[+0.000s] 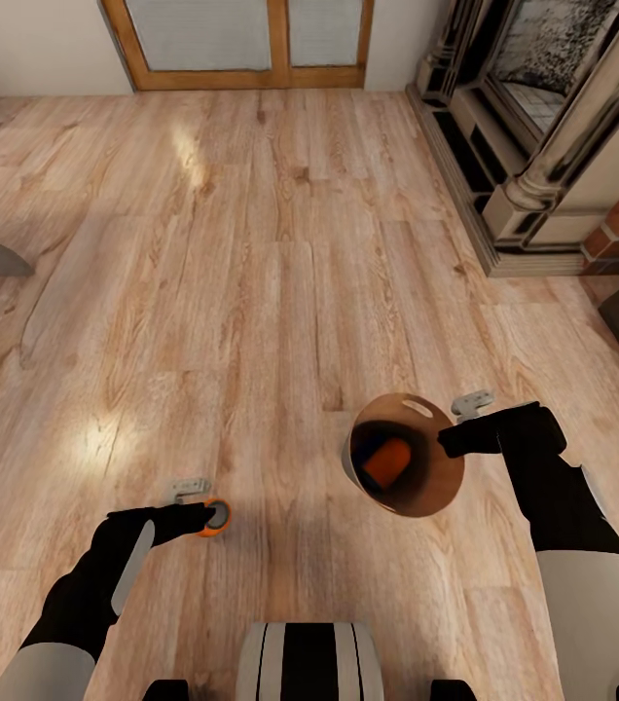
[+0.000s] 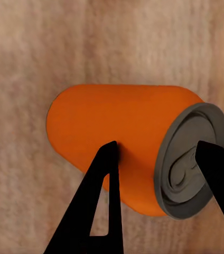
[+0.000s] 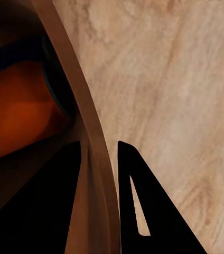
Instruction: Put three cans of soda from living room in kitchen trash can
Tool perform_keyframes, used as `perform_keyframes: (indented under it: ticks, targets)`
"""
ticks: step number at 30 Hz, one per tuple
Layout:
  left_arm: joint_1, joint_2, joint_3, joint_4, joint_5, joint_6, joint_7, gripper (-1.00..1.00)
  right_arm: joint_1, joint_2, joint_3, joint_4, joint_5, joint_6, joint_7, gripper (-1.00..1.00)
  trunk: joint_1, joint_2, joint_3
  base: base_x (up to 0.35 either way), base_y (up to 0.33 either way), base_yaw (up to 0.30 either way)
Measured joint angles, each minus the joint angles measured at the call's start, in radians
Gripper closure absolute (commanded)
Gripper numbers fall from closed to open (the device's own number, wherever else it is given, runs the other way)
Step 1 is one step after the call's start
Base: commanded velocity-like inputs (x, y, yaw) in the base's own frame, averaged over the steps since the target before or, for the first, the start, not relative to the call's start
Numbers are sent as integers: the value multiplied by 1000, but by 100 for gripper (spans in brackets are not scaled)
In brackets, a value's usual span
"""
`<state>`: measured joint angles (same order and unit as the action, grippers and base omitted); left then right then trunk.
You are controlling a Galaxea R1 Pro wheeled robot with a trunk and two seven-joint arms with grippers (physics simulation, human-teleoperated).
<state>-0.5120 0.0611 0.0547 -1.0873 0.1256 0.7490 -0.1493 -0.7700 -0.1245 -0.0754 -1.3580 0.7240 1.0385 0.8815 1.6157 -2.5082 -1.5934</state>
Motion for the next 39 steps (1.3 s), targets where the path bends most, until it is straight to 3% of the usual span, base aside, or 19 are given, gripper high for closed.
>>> perform_keyframes:
  ticks: [6,19,23,25,32,34,36,37,39]
  targets:
    - [0,-1,1,3,-25,2,3,100,0,0,0,0,1,-1,0,100,-2,1,15,0,0,0]
    - [0,-1,0,-2,-24,9,2,100,-1,-1,-1,0,-1,0,0,100,-8,4,66,0,0,0]
    - [-1,-1,0,-43,-16,83,-4,100,-1,-1,-1,0,-1,0,0,100,-9,5,81,0,0,0]
    - [-2,-1,0,-130,-9,159,-7,100,-1,-1,-1,0,-2,0,0,100,-10,5,89,0,0,0]
    - [-3,1,0,-295,-6,296,-20,100,-2,-1,-2,0,-3,0,0,100,-13,7,116,0,0,0]
    - [-23,7,0,-349,22,298,-70,100,-1,-1,-2,1,-5,0,0,100,-14,7,124,0,0,0]
    - [-30,10,0,-361,32,298,-100,100,-2,-1,-2,1,-9,1,0,100,-15,8,131,0,0,0]
    - [-34,12,-1,-368,56,298,-137,100,-1,-1,-2,3,-10,1,0,100,-16,8,135,0,0,0]
    - [-38,16,1,-378,69,298,-197,100,-1,-1,-2,7,-10,2,1,100,-23,22,141,0,0,0]
